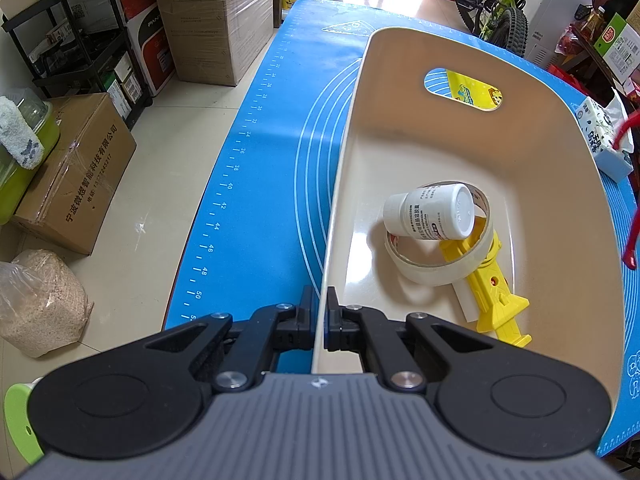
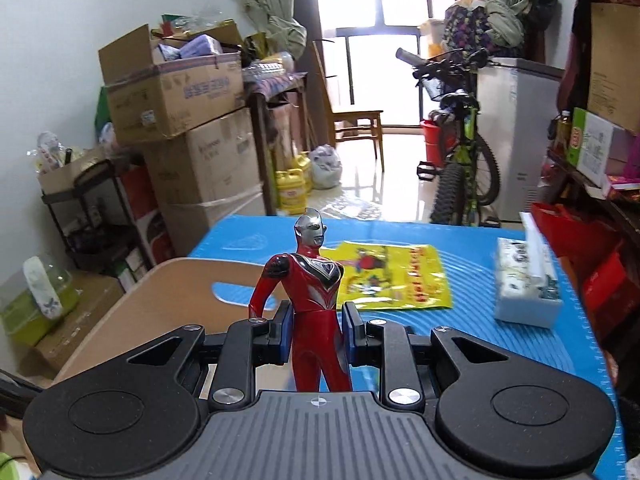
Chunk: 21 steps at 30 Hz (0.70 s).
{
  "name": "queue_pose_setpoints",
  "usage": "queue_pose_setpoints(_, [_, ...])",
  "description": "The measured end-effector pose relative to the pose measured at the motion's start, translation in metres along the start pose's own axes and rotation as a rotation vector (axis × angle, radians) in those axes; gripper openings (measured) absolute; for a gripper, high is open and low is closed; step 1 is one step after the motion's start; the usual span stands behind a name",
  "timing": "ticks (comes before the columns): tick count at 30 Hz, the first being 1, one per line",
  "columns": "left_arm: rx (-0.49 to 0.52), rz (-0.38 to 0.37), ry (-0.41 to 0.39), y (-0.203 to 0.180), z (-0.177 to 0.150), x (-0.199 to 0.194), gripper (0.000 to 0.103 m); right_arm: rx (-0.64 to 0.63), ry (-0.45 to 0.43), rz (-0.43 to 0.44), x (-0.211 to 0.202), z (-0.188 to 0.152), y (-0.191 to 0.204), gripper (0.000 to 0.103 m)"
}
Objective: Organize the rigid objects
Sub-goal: 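Carry the red action figure into the basket and release it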
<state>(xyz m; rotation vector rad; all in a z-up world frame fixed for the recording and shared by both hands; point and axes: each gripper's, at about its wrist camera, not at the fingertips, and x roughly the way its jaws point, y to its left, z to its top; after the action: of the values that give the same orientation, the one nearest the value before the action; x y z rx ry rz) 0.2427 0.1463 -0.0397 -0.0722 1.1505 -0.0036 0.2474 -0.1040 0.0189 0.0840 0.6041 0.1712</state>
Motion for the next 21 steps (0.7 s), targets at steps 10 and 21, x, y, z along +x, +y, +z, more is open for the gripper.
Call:
queue_pose_setpoints(10, [0.004,0.004,-0.001,0.002,-0.001,-0.002,0.005,-0.052,0.056,0.104,0.022,-0.005,0.051,0.030])
queue_pose_setpoints(21, [0.004,0.003,-0.001,0.002,-0.001,-0.002,0.005,-0.088,0.192,0.102,0.051,-0.028,0.072,0.017])
